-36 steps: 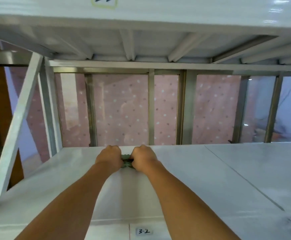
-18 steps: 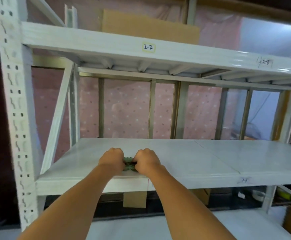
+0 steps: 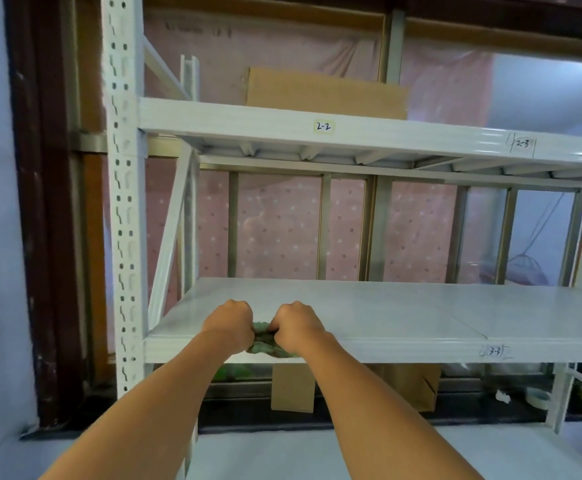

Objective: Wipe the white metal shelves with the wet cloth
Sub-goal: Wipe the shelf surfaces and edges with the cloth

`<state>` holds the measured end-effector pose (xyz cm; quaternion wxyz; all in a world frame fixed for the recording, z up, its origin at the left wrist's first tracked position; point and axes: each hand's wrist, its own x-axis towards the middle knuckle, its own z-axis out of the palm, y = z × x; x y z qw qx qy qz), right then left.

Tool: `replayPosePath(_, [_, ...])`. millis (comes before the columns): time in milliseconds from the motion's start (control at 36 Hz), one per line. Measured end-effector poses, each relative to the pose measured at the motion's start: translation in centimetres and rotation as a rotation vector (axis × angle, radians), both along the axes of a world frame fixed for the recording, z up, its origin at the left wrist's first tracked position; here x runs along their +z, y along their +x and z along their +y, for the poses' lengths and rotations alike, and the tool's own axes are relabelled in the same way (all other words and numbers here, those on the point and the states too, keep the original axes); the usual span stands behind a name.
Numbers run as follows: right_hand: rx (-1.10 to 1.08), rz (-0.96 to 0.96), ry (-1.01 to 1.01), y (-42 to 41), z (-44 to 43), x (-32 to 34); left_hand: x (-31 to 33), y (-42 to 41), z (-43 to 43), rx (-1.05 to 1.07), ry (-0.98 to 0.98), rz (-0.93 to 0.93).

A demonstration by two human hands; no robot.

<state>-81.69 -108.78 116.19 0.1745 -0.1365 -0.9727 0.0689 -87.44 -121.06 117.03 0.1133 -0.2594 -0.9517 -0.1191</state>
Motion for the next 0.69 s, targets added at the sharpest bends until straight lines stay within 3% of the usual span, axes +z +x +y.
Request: replayPosePath(694, [0.011, -0.066, 0.023, -7.9, 2.1, 0.4, -0.6, -9.4, 2.8, 0.016, -0.011, 0.004])
